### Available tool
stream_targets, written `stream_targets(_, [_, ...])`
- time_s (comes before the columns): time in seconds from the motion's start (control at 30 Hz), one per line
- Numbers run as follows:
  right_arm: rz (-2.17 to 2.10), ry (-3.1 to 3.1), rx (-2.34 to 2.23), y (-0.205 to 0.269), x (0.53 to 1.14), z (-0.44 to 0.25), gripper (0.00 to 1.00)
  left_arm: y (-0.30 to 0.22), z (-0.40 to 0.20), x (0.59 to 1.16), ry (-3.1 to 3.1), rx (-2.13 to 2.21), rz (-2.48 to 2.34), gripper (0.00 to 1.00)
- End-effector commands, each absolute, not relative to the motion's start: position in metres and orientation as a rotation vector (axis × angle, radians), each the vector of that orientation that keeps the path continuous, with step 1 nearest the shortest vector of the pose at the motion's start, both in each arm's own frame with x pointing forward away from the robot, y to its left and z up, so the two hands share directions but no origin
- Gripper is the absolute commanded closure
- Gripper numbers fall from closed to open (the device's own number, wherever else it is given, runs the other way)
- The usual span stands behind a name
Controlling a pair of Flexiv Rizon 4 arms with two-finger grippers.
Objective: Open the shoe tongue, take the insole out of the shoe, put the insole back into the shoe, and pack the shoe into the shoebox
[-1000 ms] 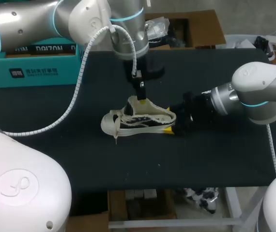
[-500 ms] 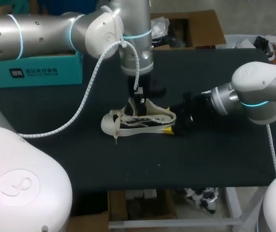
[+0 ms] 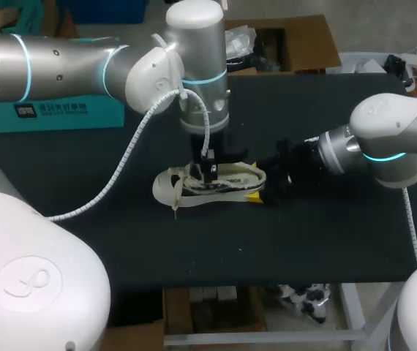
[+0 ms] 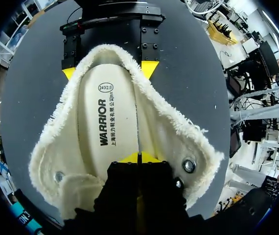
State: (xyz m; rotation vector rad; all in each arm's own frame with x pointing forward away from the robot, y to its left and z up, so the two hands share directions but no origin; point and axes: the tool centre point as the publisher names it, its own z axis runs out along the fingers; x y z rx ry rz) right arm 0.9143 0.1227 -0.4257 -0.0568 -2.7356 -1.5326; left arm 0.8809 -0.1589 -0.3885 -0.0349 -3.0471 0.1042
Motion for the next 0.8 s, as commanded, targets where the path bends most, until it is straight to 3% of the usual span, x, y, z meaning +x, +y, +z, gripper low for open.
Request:
stream_targets(0.03, [-1.539, -2.732, -0.055, 0.122, 0.918, -0.431, 1.0, -0.16, -0.399, 0.881, -3.068, -0.021, 0.114, 0.81])
stream_targets(0.37, [-1.539, -2.732, -0.055, 0.122, 0.918, -0.431, 1.0, -0.165, -0.418, 0.892, -3.139, -0.04, 0.131, 0.84])
stream_targets(0.8, [-1.539, -2.732, -0.055, 0.122, 0.918, -0.431, 1.0, -0.16, -0.465, 0.926, -3.355, -0.004, 0.122, 0.79])
